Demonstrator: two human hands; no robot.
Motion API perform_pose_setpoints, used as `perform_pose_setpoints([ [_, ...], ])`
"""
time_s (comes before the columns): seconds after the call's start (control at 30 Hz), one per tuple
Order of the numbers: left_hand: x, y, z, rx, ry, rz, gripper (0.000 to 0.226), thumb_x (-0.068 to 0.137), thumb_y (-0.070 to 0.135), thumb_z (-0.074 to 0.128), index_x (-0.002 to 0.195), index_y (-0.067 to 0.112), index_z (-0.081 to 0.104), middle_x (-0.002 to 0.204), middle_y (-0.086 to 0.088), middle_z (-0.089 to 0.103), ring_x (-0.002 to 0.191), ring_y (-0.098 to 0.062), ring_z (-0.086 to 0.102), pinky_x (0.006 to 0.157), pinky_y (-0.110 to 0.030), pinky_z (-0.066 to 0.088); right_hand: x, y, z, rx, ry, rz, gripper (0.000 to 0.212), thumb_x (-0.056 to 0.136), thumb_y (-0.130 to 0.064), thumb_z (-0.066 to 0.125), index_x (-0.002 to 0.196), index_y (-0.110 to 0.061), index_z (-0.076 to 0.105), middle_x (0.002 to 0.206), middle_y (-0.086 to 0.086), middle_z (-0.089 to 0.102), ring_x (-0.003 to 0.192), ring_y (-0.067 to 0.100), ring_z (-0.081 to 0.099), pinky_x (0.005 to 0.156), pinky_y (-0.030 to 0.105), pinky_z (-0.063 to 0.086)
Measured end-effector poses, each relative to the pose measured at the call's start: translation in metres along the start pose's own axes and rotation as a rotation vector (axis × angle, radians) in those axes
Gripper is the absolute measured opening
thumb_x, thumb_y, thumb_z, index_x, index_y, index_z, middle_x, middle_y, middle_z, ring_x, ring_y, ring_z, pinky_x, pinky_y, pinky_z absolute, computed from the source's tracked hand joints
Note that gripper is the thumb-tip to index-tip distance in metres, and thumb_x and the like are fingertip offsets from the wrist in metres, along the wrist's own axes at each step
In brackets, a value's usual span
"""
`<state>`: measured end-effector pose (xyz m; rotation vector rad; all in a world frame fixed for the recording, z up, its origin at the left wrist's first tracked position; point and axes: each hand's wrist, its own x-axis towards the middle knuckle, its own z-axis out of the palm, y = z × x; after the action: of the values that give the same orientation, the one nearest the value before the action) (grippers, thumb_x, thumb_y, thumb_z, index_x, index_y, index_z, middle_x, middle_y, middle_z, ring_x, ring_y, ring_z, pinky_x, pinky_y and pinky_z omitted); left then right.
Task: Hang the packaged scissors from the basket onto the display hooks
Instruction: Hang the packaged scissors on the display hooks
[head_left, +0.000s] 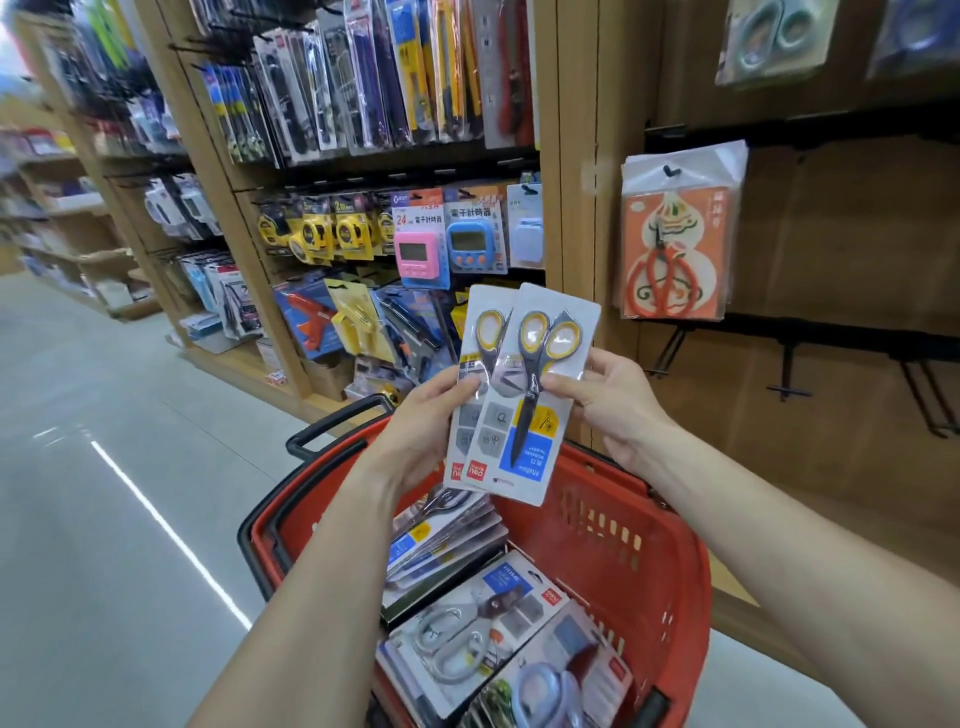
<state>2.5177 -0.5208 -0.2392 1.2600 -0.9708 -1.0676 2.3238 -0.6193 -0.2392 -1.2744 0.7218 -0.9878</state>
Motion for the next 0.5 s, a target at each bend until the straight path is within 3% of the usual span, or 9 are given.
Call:
perform_pose_setpoints([
  [0.17, -0.003, 0.005, 0.001, 0.005, 0.042, 0.054, 0.027, 0.109, 0.022, 0.055, 0.124, 0.005, 0.07, 0.121, -0.019, 0.076, 0.104, -0.03, 0.074, 0.086, -0.043, 0.063, 0.003, -0.005, 0.001, 0.05, 0.052, -0.032, 0.02, 0.096, -0.001, 0.068, 0.115, -0.004, 0.072, 0.106, 0.01, 0.079, 0.091, 0.019, 0.076, 0.071, 0.027, 0.058],
  [0.3, -0.004, 0.002, -0.004, -0.03, 0.11, 0.069, 0.028, 0.108, 0.022, 0.056, 0.125, 0.003, 0.07, 0.123, -0.022, 0.074, 0.11, -0.035, 0.074, 0.094, -0.048, 0.062, 0.008, -0.012, -0.012, 0.107, 0.144, -0.034, 0.019, 0.098, -0.003, 0.066, 0.115, 0.001, 0.072, 0.108, 0.014, 0.078, 0.09, 0.025, 0.074, 0.082, 0.039, 0.062],
  [0.4, -0.005, -0.001, -0.009, -0.028, 0.114, 0.061, 0.03, 0.107, 0.023, 0.058, 0.126, 0.002, 0.07, 0.124, -0.023, 0.074, 0.111, -0.036, 0.073, 0.096, -0.05, 0.061, 0.006, -0.017, -0.021, 0.176, 0.142, 0.008, 0.017, 0.101, -0.006, 0.063, 0.114, -0.001, 0.073, 0.102, 0.013, 0.079, 0.083, 0.023, 0.076, 0.079, 0.038, 0.064],
  [0.5, -0.004, -0.002, -0.006, -0.044, 0.101, 0.045, 0.031, 0.107, 0.023, 0.059, 0.126, 0.001, 0.069, 0.123, -0.023, 0.074, 0.106, -0.033, 0.074, 0.093, -0.048, 0.062, 0.004, -0.015, -0.022, 0.19, 0.108, 0.032, 0.017, 0.101, -0.008, 0.063, 0.114, -0.002, 0.073, 0.105, 0.016, 0.079, 0.09, 0.028, 0.077, 0.082, 0.043, 0.063],
])
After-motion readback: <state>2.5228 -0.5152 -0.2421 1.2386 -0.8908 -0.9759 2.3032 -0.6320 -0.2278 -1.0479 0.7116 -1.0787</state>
